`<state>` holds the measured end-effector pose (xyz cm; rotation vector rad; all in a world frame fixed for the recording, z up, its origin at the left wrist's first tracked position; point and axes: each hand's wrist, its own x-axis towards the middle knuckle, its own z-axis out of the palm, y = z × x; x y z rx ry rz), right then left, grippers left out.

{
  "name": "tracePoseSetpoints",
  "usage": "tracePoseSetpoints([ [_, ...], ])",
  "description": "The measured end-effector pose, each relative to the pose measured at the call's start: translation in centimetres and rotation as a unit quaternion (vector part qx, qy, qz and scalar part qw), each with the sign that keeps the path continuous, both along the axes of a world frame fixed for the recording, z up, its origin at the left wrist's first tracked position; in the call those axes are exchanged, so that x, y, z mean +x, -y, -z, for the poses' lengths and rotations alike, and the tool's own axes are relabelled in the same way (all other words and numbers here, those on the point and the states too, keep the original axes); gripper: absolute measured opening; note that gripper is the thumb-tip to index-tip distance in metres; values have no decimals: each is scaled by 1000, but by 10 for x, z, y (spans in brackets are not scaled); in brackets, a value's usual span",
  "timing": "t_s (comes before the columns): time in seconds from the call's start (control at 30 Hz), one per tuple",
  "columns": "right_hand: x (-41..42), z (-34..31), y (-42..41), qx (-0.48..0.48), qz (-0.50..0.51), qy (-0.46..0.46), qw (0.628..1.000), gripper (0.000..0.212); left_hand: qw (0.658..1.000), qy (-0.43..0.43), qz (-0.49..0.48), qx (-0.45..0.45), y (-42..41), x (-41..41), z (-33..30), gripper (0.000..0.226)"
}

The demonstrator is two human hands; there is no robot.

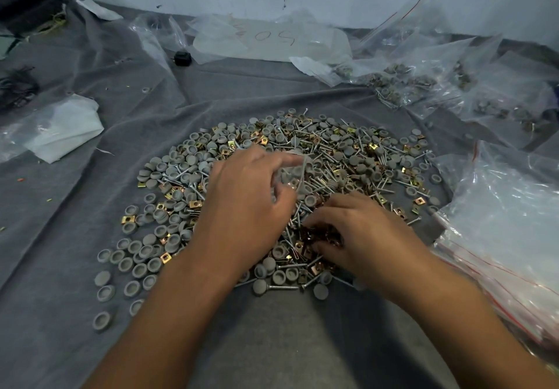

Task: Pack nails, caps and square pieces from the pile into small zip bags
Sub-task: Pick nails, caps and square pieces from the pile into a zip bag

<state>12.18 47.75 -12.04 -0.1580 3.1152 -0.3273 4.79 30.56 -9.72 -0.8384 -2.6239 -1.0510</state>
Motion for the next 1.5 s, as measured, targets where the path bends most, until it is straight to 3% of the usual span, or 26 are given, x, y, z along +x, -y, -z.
tracePoseSetpoints([
  [0.13,0,0,13,16,-3,-18,1000,33,1000,-10,3,-3,0,0,1,39],
  [0.3,-1,4,14,-6,5,-26,1000,14,1000,-9,2,-8,0,1,0,40],
  [0.43,-5,5,3,-151,45,-18,987,5,1000,7,6,-28,0,1,1,44],
  [0.57,-10,-6,2,-414,92,-62,903,12,998,13,9,-59,0,3,3,44],
  [0.7,-15,-16,9,-533,86,-114,834,19,997,2,13,-81,-2,4,3,44],
  [0.8,-17,-18,17,-498,87,-150,850,24,997,5,11,-82,-3,3,3,46],
  [0.93,-16,-16,26,-342,75,-237,906,21,997,22,16,-72,-2,4,2,45],
  [1.0,-14,-15,28,-333,83,-249,906,20,997,29,18,-70,-2,4,1,46],
  [1.1,-12,-19,25,-449,129,-218,857,21,997,31,16,-68,-2,4,1,48],
  [1.2,-13,-24,21,-593,147,-187,769,21,998,32,15,-60,-2,5,1,47],
  [1.37,-17,-22,27,-755,167,-136,619,16,998,21,13,-62,-1,5,2,46],
  [1.43,-18,-22,30,-777,144,-129,599,15,998,20,13,-58,-2,4,3,46],
  [1.5,-18,-21,32,-767,116,-124,618,22,998,21,15,-57,-2,4,3,39],
])
